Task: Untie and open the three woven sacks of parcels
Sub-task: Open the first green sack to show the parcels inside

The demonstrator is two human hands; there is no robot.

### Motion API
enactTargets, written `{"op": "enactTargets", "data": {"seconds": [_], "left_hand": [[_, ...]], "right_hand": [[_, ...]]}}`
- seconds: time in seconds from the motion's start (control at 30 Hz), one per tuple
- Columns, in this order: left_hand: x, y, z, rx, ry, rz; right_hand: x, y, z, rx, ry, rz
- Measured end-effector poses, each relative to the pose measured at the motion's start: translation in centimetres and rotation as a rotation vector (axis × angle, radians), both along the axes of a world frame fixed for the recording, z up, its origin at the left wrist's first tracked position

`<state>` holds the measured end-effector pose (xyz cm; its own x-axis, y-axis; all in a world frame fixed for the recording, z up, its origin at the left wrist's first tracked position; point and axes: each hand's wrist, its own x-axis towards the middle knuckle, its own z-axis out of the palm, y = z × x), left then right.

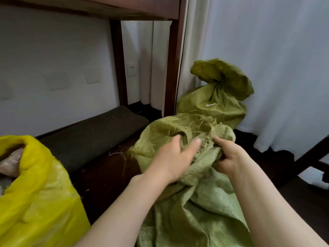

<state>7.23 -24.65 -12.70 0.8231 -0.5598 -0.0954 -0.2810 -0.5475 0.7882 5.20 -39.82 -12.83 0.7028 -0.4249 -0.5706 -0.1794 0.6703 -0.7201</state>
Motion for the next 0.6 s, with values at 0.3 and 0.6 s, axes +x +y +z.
{"op": "enactTargets", "data": {"seconds": [0.3, 0.6], "left_hand": [[3.1, 1.9, 2.0, -0.107, -0.11, 0.404], [1.8, 1.2, -2.2, 0.511, 0.208, -0.113]], "right_hand": [[-0.7, 0.3, 1.2, 0.019, -0.178, 0.214], [-1.1, -1.8, 1.1, -0.265, -0.096, 0.176]]}}
